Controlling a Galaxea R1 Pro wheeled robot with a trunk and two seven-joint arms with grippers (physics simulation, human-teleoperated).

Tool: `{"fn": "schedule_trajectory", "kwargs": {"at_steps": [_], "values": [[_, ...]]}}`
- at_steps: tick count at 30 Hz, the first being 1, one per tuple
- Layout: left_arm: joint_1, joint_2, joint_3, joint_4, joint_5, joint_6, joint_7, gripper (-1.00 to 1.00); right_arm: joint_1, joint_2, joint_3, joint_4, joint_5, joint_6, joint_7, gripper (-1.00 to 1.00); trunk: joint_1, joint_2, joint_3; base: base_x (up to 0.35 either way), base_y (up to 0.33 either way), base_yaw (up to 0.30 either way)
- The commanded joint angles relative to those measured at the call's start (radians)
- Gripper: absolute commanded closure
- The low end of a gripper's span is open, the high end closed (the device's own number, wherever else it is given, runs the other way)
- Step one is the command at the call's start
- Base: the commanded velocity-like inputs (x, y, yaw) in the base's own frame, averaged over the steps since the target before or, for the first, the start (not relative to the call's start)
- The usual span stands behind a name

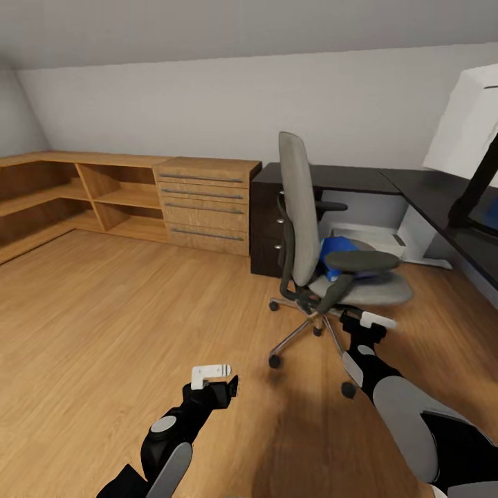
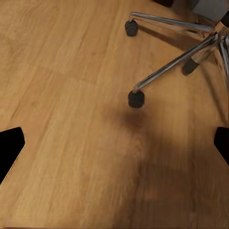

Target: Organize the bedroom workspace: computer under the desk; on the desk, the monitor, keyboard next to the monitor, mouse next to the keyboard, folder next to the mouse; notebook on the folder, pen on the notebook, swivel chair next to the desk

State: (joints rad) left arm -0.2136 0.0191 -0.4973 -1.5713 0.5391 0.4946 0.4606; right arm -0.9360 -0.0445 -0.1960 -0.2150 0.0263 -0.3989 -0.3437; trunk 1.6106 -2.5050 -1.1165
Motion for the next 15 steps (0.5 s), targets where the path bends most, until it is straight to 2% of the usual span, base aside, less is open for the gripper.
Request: {"fn": "schedule_trajectory", "kwargs": {"at_steps": [1, 15], "values": [[-0.001, 0.001, -0.003, -0.001, 0.010, 0.001, 0.010, -1.00, -0.001, 0.000, 0.000, 0.000, 0.006, -0.003, -0.001, -1.00, 0.000, 0.000, 0.000, 0.000, 0.000, 0.238], [-0.001, 0.001, -0.003, -0.001, 0.009, 0.001, 0.010, -1.00, -0.001, 0.005, 0.000, 0.002, 0.007, -0.003, -0.001, -1.00, 0.000, 0.000, 0.009, 0.000, 0.000, 0.238]]}}
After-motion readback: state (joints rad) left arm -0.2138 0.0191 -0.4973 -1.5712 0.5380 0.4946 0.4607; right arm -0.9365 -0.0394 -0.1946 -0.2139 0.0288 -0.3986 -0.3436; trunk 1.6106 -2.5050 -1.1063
